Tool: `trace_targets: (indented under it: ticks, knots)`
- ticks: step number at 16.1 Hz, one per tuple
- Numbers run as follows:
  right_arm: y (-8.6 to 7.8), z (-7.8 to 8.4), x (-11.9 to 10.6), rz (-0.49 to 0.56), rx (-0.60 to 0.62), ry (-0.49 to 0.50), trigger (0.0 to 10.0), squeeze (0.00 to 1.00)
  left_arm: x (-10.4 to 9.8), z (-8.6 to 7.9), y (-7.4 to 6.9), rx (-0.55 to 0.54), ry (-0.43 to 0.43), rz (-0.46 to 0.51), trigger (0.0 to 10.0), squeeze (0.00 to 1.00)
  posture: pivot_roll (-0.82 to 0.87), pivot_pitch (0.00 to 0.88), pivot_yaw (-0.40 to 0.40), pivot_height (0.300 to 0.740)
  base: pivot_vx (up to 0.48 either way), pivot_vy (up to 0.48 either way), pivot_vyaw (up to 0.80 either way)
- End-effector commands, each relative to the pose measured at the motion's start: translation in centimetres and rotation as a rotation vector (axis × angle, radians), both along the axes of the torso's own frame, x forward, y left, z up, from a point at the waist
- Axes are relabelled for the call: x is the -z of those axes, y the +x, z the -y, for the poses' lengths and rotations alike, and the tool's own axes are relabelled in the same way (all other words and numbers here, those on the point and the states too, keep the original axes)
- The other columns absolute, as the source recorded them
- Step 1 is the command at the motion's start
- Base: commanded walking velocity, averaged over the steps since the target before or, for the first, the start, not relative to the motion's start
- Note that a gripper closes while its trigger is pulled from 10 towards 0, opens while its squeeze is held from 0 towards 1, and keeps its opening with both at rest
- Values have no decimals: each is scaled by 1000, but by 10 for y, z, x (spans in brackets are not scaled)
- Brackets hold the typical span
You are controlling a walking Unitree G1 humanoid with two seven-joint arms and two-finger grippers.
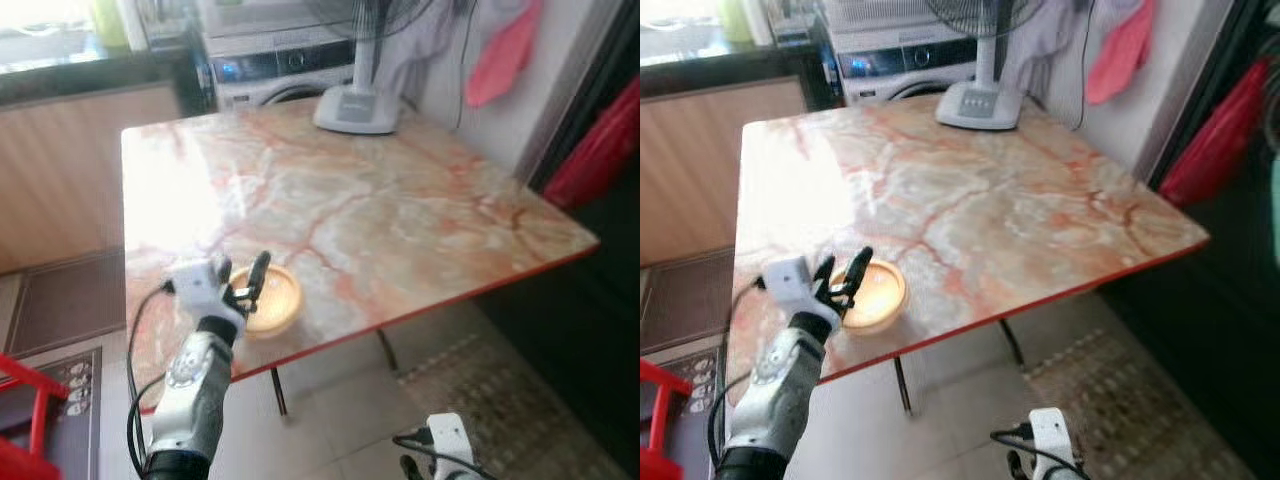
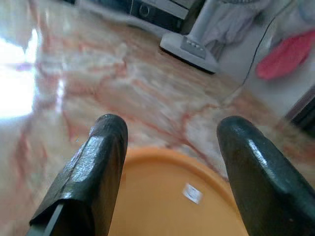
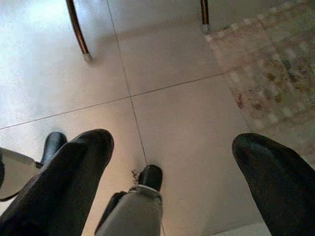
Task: Restocking fridge
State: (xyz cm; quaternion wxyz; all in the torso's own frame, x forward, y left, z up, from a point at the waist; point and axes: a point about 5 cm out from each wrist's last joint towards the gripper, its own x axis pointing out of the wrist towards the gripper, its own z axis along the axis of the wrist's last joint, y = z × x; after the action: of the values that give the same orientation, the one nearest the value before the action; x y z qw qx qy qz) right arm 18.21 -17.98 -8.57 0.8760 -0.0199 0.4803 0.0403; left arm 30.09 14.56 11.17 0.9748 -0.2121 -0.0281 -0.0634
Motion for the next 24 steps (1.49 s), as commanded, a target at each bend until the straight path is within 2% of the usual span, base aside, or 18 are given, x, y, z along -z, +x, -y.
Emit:
trace_targets:
  ticks: [1, 2, 3, 7, 9, 10, 15, 18, 21, 24]
  knots:
    - [2, -3, -1, 7, -1, 9, 10000, 0, -6, -6, 2, -18, -18, 20, 10000, 0, 61, 0, 3, 740, 0, 0, 0]
    - [2, -3, -1, 7, 0, 9, 10000, 0, -7, -8, 3, -37, -11, 20, 10000, 569, 61, 0, 3, 740, 0, 0, 0]
    - [3, -3, -1, 7, 2, 9, 10000, 0, -10, -15, 5, -70, -50, 24, 10000, 1000, 63, 3, 0, 740, 0, 0, 0]
    - [3, -3, -1, 6, -9, 7, 10000, 0, -13, -23, 4, -84, -111, 12, 10000, 1000, 65, 6, -4, 740, 0, 0, 0]
    - [3, -3, -1, 6, -14, 5, 10000, 0, 0, -23, 5, -81, -100, -60, 10000, 1000, 62, 8, -5, 740, 0, 0, 0]
    - [4, -3, -1, 7, -17, 4, 10000, 0, 3, -23, 6, -74, -162, -74, 10000, 0, 58, 8, -6, 740, 0, 0, 0]
    - [4, -2, -2, 7, -43, -6, 10000, 0, 9, -27, 11, -102, -214, -107, 10000, 0, 57, 13, -8, 740, 0, 0, 0]
    - [4, -2, -2, 3, -79, -15, 10000, 0, 18, -21, 16, -73, -304, -166, 10000, 0, 56, 15, -10, 740, 0, 0, 0]
    - [5, -2, -2, 6, -88, -17, 10000, 0, 24, -5, 18, 7, -226, -197, 10000, 0, 48, 15, -8, 740, 0, 0, 0]
    - [5, -2, -2, 5, -97, -19, 10000, 0, 27, 1, 19, 43, -231, -217, 10000, 0, 49, 16, -9, 740, 0, 0, 0]
